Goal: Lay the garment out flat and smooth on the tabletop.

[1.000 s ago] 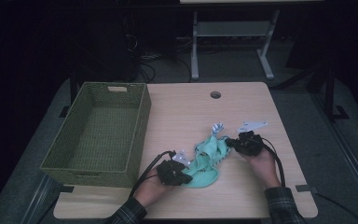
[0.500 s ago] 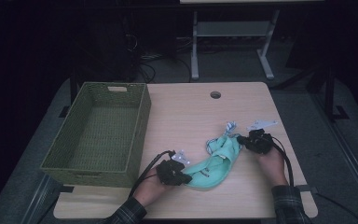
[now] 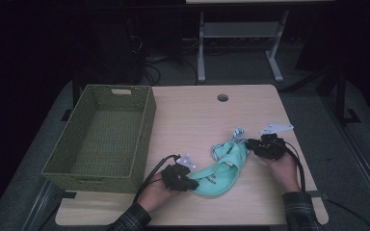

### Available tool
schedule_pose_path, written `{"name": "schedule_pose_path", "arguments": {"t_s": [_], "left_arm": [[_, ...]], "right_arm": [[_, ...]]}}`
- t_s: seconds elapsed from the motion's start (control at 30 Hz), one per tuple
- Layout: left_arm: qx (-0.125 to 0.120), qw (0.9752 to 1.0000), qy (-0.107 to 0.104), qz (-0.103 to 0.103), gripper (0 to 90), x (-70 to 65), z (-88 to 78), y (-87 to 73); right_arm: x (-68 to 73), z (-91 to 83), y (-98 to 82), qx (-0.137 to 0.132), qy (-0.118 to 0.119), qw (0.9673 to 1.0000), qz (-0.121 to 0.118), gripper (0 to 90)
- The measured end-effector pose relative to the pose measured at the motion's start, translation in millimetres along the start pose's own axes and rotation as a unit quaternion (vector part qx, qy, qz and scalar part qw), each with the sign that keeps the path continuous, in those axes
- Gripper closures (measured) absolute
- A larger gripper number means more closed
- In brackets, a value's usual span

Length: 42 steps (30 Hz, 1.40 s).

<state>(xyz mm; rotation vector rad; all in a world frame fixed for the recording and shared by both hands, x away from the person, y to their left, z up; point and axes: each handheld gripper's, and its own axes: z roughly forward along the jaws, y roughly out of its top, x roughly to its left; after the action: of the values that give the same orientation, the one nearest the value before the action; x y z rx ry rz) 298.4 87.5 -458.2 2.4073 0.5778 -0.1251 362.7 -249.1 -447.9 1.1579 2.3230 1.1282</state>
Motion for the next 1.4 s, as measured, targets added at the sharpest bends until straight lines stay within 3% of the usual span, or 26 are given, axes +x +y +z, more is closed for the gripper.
{"name": "schedule_pose_path", "arguments": {"t_s": [0.1, 0.23, 0.47, 0.6, 0.8, 0.93, 1.2, 1.4], "left_arm": [[0.0, 1.0, 0.001, 0.0, 86.8, -0.5, 0.2, 0.1], [0.002, 1.0, 0.005, 0.008, 86.9, -0.9, 0.0, 0.4], [0.001, 1.0, 0.005, 0.005, 86.8, -0.8, 0.1, 0.2], [0.001, 0.9999, 0.01, 0.012, 86.8, -1.7, 0.1, 0.4], [0.002, 0.9999, 0.007, 0.012, 86.8, -1.1, 0.0, 0.3], [0.002, 0.9999, 0.006, 0.008, 86.9, -1.3, 0.0, 0.1], [0.0, 1.0, 0.005, 0.004, 86.8, -1.7, 0.3, 0.0], [-0.001, 1.0, 0.005, 0.005, 86.9, -1.6, 0.3, 0.0]], "right_arm": [[5.7, -14.3, 8.4, -0.027, 0.022, 0.9994, -0.003, 74.1], [12.8, -20.4, 18.3, -0.035, 0.032, 0.9988, -0.014, 73.6], [27.3, -10.3, 40.7, -0.033, 0.062, 0.9971, -0.031, 73.5], [36.7, 12.7, 58.1, 0.001, 0.082, 0.9953, -0.05, 73.5], [44.8, 34.1, 64.0, 0.03, 0.094, 0.9936, -0.054, 73.2], [49.2, 45.2, 62.7, 0.043, 0.098, 0.9924, -0.061, 70.9], [59.7, 69.0, 54.1, 0.095, 0.098, 0.9882, -0.069, 68.8], [62.0, 77.3, 47.7, 0.11, 0.095, 0.9864, -0.078, 69.8]]}}
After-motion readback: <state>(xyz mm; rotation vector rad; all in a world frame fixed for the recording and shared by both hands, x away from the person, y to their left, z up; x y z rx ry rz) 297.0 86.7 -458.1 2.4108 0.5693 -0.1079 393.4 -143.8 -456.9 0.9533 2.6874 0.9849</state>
